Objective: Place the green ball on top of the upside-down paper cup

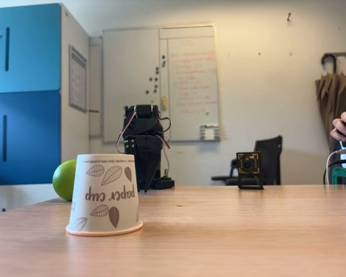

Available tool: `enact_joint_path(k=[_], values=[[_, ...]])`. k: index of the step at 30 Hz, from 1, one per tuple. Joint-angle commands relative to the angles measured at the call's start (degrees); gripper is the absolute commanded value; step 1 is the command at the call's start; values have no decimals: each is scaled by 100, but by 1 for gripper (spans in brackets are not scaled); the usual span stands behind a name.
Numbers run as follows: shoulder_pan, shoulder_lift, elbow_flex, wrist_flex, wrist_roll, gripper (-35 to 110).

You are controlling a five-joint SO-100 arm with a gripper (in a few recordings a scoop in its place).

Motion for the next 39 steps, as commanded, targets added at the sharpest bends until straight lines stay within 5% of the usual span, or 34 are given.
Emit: enact_joint_path(k=[1, 28, 39], values=[[44, 18, -18, 53, -35, 0], [97, -149, -88, 9, -35, 0], [378, -2215, -2487, 562, -9, 4]])
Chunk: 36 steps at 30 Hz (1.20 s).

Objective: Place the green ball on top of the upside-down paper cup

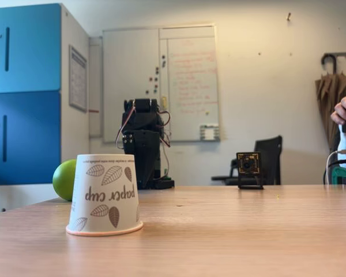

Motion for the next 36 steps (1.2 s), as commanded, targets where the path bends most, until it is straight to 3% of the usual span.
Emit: enact_joint_path(k=[1, 9, 19, 26, 36], values=[[79, -527, -923, 79, 35, 5], [378, -2241, -3164, 237, 105, 22], [870, -4438, -6381, 1608, 404, 44], [563, -5748, -7058, 1600, 527, 50], [448, -6759, -6891, 747, 519, 50]])
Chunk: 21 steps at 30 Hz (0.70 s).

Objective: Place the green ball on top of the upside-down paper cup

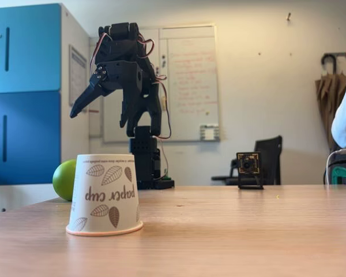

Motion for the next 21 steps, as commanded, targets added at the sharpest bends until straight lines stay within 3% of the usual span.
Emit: enact_joint_path(k=[1, 21], values=[[-18, -132, 0, -237, -18, 50], [439, -958, 659, -1345, -149, 50]])
